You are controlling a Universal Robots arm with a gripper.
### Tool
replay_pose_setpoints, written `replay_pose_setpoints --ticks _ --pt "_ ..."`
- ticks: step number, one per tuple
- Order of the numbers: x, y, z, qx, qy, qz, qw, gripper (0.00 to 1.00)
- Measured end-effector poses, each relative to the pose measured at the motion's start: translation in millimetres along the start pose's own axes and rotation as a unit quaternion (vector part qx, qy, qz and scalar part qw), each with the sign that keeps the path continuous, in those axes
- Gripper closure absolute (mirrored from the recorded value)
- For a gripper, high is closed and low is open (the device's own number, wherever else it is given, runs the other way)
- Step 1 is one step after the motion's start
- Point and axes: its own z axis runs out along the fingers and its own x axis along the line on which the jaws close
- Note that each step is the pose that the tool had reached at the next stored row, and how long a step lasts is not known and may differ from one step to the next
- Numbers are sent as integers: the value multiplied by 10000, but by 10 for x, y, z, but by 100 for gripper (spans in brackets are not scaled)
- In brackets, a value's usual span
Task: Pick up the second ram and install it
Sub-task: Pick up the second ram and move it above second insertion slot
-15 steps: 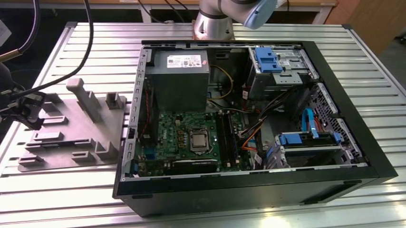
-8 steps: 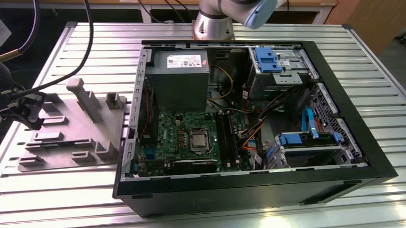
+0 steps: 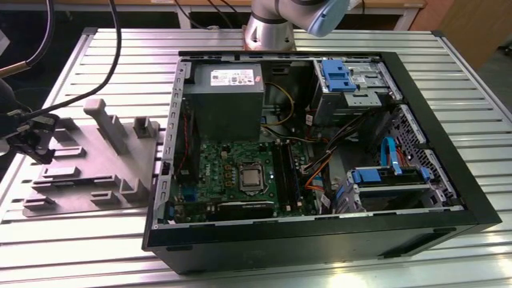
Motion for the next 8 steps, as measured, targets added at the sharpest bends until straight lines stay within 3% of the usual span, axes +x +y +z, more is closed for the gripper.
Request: replay_pose_setpoints --ticks 8 --pt "9 -1 10 -9 16 -361 9993 90"
